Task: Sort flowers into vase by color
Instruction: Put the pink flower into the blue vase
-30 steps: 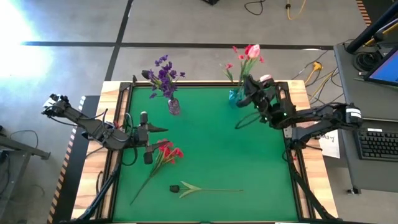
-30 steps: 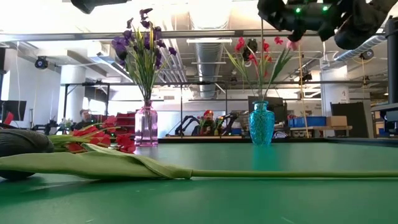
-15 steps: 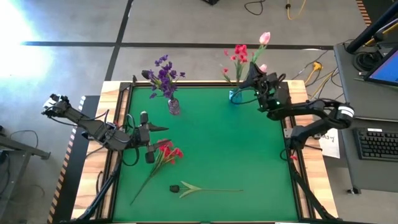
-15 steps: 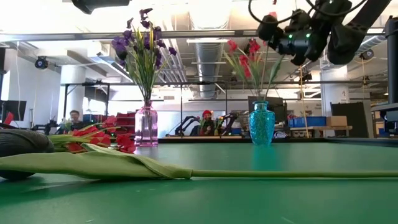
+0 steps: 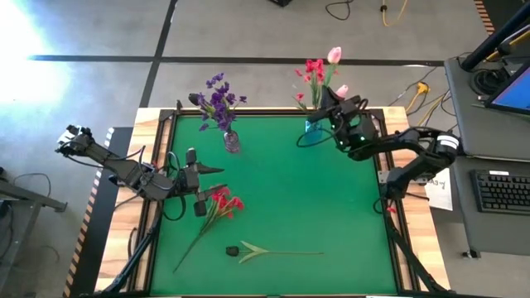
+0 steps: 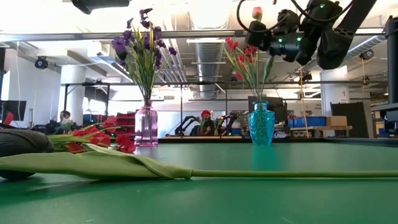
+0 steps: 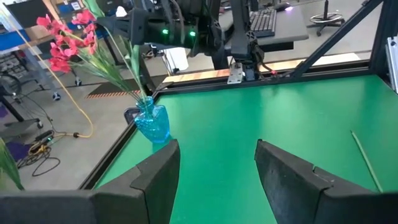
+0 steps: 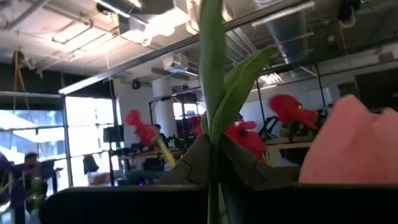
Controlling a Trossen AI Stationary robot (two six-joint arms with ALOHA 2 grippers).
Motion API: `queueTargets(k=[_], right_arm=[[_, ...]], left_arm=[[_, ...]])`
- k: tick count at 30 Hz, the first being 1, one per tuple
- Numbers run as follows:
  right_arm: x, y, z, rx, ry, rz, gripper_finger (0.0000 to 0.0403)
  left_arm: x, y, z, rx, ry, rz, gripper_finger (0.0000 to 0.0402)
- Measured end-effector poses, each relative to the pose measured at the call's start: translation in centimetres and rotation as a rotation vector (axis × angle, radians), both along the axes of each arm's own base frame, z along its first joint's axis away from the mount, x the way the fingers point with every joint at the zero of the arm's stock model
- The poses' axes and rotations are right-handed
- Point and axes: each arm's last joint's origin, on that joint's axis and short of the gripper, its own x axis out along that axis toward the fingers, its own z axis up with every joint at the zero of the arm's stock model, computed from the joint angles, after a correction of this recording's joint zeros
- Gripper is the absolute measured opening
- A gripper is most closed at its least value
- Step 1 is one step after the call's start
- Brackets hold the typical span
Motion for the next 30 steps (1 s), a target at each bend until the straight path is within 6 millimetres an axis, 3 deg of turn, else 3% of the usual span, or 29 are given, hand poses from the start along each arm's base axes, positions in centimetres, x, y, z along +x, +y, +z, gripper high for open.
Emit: queueTargets(k=[6,16,30], right_arm=[[0.6,1.4,0.3,-0.058,0.095,-0.018,0.0013],[0.5,1.3,0.2,-0.046,0.102,-0.046,0.0013],[1.2,-0.9,-1.0,0.007,0.085,-0.076,0.0013]], left_arm=[[0.0,0.0,0.0,0.007,0.002,-0.002,0.0197],[0.0,0.0,0.0,0.011,0.004,-0.002,0.0197],[0.0,0.0,0.0,-0.007,-0.001,0.002,0.0197]])
